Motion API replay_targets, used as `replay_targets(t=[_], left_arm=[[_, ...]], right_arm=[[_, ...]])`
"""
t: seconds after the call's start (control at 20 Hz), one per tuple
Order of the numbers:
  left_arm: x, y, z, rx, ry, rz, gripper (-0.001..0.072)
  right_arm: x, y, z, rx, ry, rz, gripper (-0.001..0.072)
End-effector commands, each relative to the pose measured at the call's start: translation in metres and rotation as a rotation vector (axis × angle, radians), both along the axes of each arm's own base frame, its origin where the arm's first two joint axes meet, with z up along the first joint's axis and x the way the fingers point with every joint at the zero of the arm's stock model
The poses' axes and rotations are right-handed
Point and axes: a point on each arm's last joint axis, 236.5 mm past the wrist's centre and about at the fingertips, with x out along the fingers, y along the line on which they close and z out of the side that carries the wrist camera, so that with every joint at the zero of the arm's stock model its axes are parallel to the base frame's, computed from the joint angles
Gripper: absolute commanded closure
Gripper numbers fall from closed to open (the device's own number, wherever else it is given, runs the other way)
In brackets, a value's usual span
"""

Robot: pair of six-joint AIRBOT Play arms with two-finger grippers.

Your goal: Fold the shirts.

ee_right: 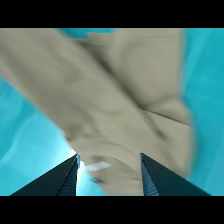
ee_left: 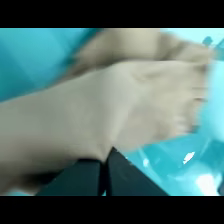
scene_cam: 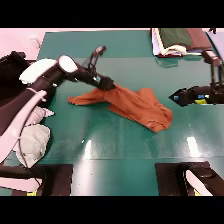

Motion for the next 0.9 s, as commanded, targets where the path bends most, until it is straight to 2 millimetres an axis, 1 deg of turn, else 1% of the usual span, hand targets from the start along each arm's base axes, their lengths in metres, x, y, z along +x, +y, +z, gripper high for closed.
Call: replay_targets(t=[0.0, 0.05, 0.1, 0.15, 0.2, 0.25, 0.3, 0.35, 0.4, 0.45, 0.5, 0.55, 0.6, 0.65, 0.7, 0.75, 0.85], left_arm=[[-0.070, 0.020, 0.038, 0.126, -0.072, -0.228, 0.0686], [-0.101, 0.024, 0.029, 0.172, -0.023, -0.299, 0.0686], [-0.128, 0.026, 0.018, 0.199, 0.032, -0.359, 0.0684], [-0.150, 0.027, 0.005, 0.222, 0.108, -0.382, 0.0681], [-0.164, 0.026, -0.008, 0.239, 0.160, -0.391, 0.0438], [-0.170, 0.023, -0.019, 0.245, 0.192, -0.381, 0.0088], [-0.166, 0.019, -0.023, 0.238, 0.184, -0.354, 0.0127], [-0.151, 0.020, -0.022, 0.236, 0.149, -0.312, 0.0166], [-0.128, 0.027, -0.015, 0.227, 0.115, -0.241, 0.0166], [-0.103, 0.038, -0.006, 0.210, 0.089, -0.162, 0.0166], [-0.078, 0.055, 0.002, 0.196, 0.072, -0.079, 0.0165], [-0.054, 0.078, 0.006, 0.181, 0.083, 0.018, 0.0165], [-0.036, 0.106, 0.005, 0.179, 0.107, 0.105, 0.0165], [-0.024, 0.132, 0.002, 0.181, 0.131, 0.169, 0.0166], [-0.015, 0.159, -0.004, 0.183, 0.164, 0.235, 0.0165], [-0.013, 0.183, -0.014, 0.193, 0.204, 0.284, 0.0165], [-0.020, 0.225, -0.043, 0.216, 0.314, 0.365, 0.0165]], right_arm=[[-0.001, -0.028, 0.016, -0.001, -0.057, -0.101, 0.0283], [-0.001, -0.034, 0.019, -0.002, -0.064, -0.121, 0.0283], [-0.001, -0.038, 0.020, -0.002, -0.068, -0.134, 0.0283], [-0.001, -0.041, 0.021, -0.002, -0.073, -0.144, 0.0283], [-0.001, -0.041, 0.020, -0.003, -0.070, -0.145, 0.0283], [0.000, -0.041, 0.019, -0.002, -0.068, -0.144, 0.0283], [0.000, -0.040, 0.019, -0.002, -0.068, -0.142, 0.0283], [0.000, -0.039, 0.020, -0.002, -0.071, -0.139, 0.0283], [0.002, -0.039, 0.021, -0.001, -0.078, -0.141, 0.0283], [0.004, -0.039, 0.022, 0.000, -0.088, -0.144, 0.0283], [0.005, -0.040, 0.023, -0.002, -0.094, -0.147, 0.0283], [0.005, -0.040, 0.023, -0.003, -0.096, -0.147, 0.0283], [0.006, -0.041, 0.024, -0.004, -0.098, -0.147, 0.0283], [0.006, -0.041, 0.024, -0.004, -0.103, -0.147, 0.0283], [0.008, -0.041, 0.026, -0.004, -0.111, -0.150, 0.0283], [0.010, -0.042, 0.027, -0.008, -0.124, -0.149, 0.0283], [0.011, -0.042, 0.028, -0.015, -0.132, -0.143, 0.0283]])
